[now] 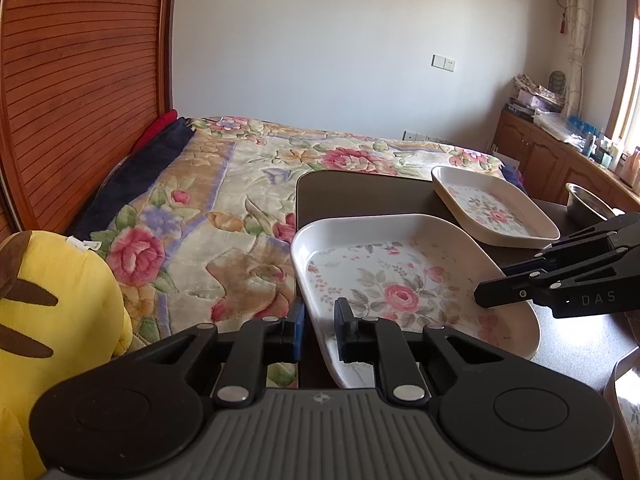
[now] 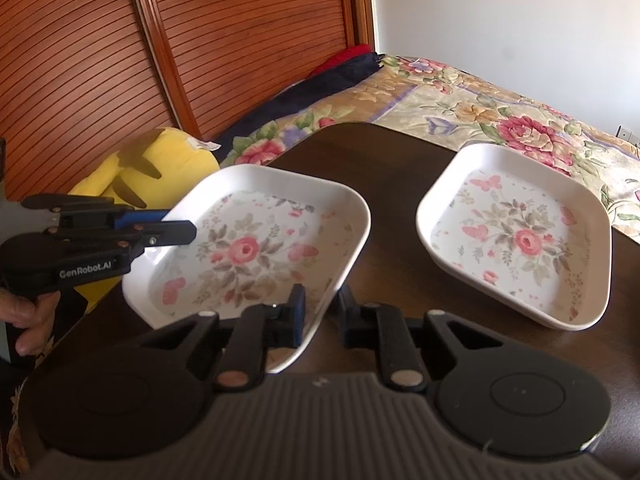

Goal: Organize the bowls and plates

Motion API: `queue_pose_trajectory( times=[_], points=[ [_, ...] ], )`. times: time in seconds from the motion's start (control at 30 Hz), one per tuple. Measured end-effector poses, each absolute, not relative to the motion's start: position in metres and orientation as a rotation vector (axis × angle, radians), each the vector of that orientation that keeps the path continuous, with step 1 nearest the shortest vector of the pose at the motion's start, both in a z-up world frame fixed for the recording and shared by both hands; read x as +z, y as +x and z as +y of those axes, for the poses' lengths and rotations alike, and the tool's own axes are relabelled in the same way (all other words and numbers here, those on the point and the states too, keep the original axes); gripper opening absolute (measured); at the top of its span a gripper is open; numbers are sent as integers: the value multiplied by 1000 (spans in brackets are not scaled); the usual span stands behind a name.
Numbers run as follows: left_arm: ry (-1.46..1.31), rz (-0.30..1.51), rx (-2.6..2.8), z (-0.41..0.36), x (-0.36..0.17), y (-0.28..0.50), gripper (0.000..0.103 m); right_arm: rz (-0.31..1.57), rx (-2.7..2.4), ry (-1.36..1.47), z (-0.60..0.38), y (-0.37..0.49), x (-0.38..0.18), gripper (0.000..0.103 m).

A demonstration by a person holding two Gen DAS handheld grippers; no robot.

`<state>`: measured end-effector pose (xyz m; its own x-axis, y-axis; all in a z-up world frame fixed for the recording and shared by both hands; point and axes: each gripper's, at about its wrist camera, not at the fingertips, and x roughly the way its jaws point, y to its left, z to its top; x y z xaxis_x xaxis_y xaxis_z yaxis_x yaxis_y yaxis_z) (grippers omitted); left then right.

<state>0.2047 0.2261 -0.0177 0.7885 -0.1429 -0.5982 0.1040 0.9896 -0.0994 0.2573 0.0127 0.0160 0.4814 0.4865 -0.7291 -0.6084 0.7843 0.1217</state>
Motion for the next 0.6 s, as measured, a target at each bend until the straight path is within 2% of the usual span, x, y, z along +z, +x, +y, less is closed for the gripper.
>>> queue_pose_trajectory(
  times=[0.37, 0.6],
  points=[
    [-84, 660, -126, 222, -11, 190, 16, 830, 665, -127, 3, 251, 22, 12],
    [-65, 636, -125, 215, 6, 180, 16, 792, 672, -110, -8, 241, 36, 12]
  ],
)
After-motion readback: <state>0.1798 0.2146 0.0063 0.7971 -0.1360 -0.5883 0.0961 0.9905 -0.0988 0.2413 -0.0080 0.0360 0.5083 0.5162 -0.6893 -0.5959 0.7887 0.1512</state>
